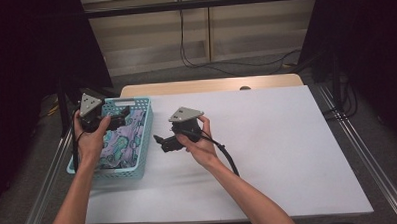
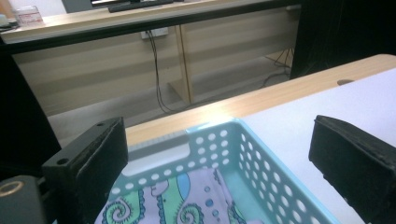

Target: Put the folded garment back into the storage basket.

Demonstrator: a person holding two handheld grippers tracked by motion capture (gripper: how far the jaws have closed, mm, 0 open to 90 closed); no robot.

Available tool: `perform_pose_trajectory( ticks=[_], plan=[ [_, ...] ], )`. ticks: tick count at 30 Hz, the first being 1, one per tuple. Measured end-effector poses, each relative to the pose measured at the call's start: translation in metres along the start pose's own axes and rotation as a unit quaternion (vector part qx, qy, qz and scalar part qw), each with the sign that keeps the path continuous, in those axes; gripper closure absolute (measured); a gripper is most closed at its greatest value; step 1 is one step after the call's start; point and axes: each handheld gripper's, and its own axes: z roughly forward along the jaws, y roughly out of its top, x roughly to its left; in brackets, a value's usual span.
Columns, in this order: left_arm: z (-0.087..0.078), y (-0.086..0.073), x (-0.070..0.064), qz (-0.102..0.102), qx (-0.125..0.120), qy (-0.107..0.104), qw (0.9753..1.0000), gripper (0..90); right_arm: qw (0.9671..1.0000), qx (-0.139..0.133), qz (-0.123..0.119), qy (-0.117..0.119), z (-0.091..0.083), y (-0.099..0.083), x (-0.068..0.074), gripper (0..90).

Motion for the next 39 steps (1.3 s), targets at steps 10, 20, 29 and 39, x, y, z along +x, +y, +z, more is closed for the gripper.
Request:
perform_pose_trajectory(
  ticks=[10,20,29,39],
  plan=[
    [-0.021,-0.011,-0.011,-0.024,-0.002,0.007,0.9997,4.6,0.9991,-0.021,0.006,-0.036,-0.032,-0.013,-0.014,4.4],
    [-0.045,-0.020,-0.028,-0.001,-0.017,0.013,0.9998,4.6,0.9949,-0.060,0.023,-0.078,-0.076,-0.029,-0.032,4.4],
    [-0.066,-0.029,-0.037,-0.001,-0.039,0.019,0.9991,4.6,0.9913,-0.068,0.025,-0.110,-0.105,-0.037,-0.040,4.4],
    [-0.084,-0.029,-0.047,0.009,-0.040,0.016,0.9990,4.5,0.9871,-0.074,0.022,-0.140,-0.142,-0.044,-0.048,1.4]
  ],
)
